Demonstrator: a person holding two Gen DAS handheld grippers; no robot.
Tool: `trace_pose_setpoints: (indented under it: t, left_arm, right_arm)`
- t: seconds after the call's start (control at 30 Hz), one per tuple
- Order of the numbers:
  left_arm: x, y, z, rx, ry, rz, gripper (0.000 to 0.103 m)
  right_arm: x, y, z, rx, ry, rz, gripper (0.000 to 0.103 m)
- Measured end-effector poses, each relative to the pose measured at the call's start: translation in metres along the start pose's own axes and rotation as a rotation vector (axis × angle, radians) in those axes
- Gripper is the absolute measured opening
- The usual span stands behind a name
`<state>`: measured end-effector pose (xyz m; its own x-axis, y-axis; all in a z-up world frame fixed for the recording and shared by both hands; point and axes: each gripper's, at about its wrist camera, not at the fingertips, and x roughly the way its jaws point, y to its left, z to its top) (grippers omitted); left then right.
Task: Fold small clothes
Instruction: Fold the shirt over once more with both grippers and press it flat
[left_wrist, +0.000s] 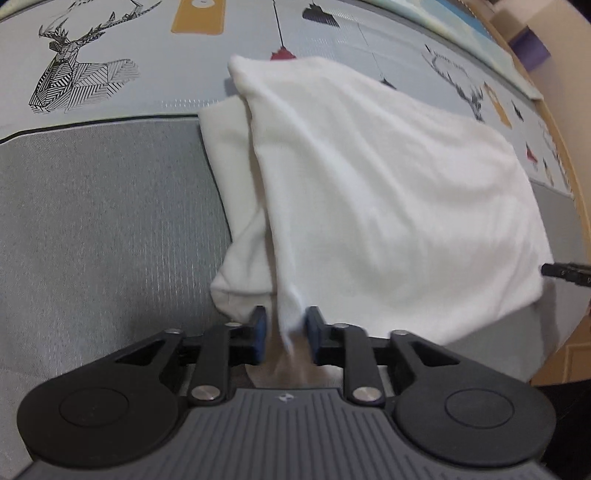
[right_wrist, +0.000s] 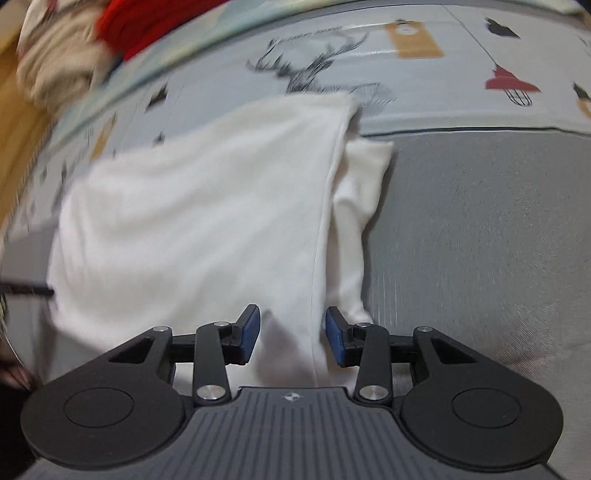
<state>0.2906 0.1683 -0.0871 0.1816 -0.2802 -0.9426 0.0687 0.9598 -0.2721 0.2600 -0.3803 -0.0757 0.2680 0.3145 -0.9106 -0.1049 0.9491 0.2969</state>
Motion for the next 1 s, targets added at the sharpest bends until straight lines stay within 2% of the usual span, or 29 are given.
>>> trace_pose_setpoints:
  t: [0.03, 0.07, 0.1, 0.13, 0.2, 0.27, 0.33, 0.43, 0.5, 0.57, 0.63, 0.67, 0.73, 0.77, 0.87, 0.93, 1.0]
  left_arm:
    - [-0.001, -0.002, -0.002, 0.01, 0.0, 0.006, 0.006]
    - [-0.005, -0.004, -0.004, 0.025, -0.012, 0.009, 0.004]
    - [-0.011, -0.005, -0.007, 0.033, -0.027, 0.009, 0.004]
    - [-0.02, -0.005, -0.009, 0.026, -0.049, -0.001, 0.004]
    - [-0.036, -0.004, -0.015, 0.018, -0.086, -0.019, 0.003]
    - [-0.045, -0.006, -0.021, 0.046, -0.1, 0.016, 0.0]
    - [-0.036, -0.007, -0.027, 0.055, -0.061, 0.074, 0.0]
    - [-0.015, -0.012, -0.029, 0.097, 0.029, 0.169, 0.0]
    - [-0.022, -0.008, -0.032, 0.088, -0.009, 0.162, 0.0]
    - [-0.04, -0.011, -0.03, 0.08, -0.098, 0.105, 0.0]
    - [-0.051, -0.017, -0.029, 0.106, -0.156, 0.056, 0.001]
    - [-0.05, -0.022, -0.026, 0.118, -0.158, 0.045, 0.001]
    - [-0.041, -0.029, -0.026, 0.146, -0.13, 0.052, 0.001]
    - [-0.032, -0.031, -0.025, 0.167, -0.105, 0.07, 0.001]
    - [-0.007, -0.042, -0.033, 0.258, -0.025, 0.158, 0.001]
    - [0.009, -0.042, -0.041, 0.309, 0.037, 0.227, 0.002]
    - [0.012, -0.043, -0.046, 0.344, 0.05, 0.261, 0.002]
  right_arm:
    - [0.0, 0.0, -0.002, 0.003, 0.008, -0.009, 0.04]
    - [-0.001, 0.0, -0.004, 0.014, 0.015, -0.019, 0.033]
    - [-0.001, -0.001, -0.006, 0.027, 0.021, -0.03, 0.023]
    - [-0.004, -0.003, -0.006, 0.038, 0.02, -0.038, 0.005]
    - [-0.015, -0.005, -0.006, 0.056, -0.014, -0.015, 0.004]
    - [-0.027, -0.006, -0.006, 0.082, -0.045, 0.003, 0.004]
    - [-0.028, -0.01, -0.01, 0.101, -0.037, -0.021, 0.004]
    - [-0.013, -0.016, -0.018, 0.11, 0.042, -0.124, 0.006]
    - [-0.008, -0.015, -0.021, 0.089, 0.079, -0.198, 0.006]
    - [-0.015, -0.013, -0.022, 0.069, 0.047, -0.224, 0.006]
    - [-0.03, -0.012, -0.02, 0.077, -0.033, -0.18, 0.006]
    - [-0.038, -0.011, -0.019, 0.082, -0.075, -0.148, 0.006]
    - [-0.044, -0.006, -0.018, 0.072, -0.116, -0.092, 0.007]
    - [-0.043, -0.003, -0.018, 0.055, -0.115, -0.068, 0.01]
    - [-0.024, 0.009, -0.019, -0.026, -0.034, -0.083, 0.022]
    - [-0.006, 0.016, -0.022, -0.087, 0.051, -0.15, 0.023]
    - [0.006, 0.016, -0.025, -0.106, 0.111, -0.207, 0.025]
